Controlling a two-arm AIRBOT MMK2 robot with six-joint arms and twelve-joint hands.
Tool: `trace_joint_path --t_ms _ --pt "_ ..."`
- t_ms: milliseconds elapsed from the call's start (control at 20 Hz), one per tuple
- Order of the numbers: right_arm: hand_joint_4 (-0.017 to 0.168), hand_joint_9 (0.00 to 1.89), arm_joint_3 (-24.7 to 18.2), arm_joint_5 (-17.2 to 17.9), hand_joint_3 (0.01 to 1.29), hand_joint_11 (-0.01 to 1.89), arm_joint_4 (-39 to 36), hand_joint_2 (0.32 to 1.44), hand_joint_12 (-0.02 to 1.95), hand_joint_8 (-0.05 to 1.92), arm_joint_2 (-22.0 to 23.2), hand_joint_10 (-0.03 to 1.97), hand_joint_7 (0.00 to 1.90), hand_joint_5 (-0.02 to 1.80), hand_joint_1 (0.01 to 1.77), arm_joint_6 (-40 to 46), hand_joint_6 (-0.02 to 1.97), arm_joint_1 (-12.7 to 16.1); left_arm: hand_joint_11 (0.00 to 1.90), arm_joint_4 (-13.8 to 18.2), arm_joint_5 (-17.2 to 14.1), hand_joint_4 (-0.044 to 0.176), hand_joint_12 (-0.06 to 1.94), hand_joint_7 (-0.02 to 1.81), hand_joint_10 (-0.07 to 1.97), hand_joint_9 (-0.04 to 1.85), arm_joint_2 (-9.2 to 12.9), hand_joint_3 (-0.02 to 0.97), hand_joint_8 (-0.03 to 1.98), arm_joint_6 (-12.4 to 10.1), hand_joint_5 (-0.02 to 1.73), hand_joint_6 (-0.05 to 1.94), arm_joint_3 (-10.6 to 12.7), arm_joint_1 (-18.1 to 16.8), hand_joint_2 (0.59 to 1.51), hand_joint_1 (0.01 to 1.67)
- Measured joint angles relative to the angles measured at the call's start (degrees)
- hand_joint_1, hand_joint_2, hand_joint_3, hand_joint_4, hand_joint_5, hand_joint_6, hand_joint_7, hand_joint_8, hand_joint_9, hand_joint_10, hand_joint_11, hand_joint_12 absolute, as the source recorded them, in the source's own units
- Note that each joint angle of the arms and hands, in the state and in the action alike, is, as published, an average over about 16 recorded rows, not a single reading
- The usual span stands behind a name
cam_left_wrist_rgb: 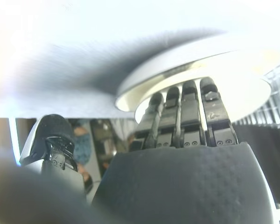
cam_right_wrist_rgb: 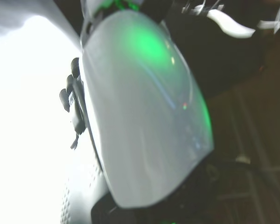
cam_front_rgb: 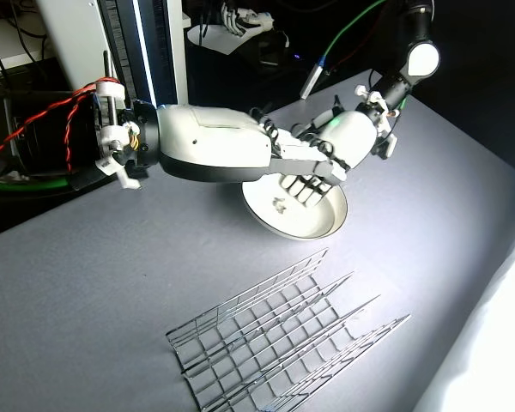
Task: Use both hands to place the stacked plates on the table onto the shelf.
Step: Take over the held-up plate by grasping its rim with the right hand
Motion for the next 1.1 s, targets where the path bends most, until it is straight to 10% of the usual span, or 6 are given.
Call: trace_joint_path --t_ms 800,1100 --pt "0.003 0.02 -1.24 1.61 0.01 0.02 -3.88 0.96 0.05 0.01 0.01 0.01 0.02 0.03 1.15 1.17 0.01 -7.01 0.01 -2.16 0.66 -0.006 0.01 -0.01 0.01 0.02 -2.99 0.014 -0.02 0.11 -0.01 -0.03 0.94 -0.55 1.153 0.01" --pt "0.003 0.02 -1.96 -0.21 0.01 0.02 -3.76 0.96 0.01 0.01 -1.22 0.01 0.01 0.02 1.24 1.56 0.01 -8.84 0.01 -2.12 0.41 -0.006 0.01 -0.01 0.01 0.02 -3.30 0.015 -0.02 0.03 -0.01 -0.03 1.43 -0.87 1.154 0.01"
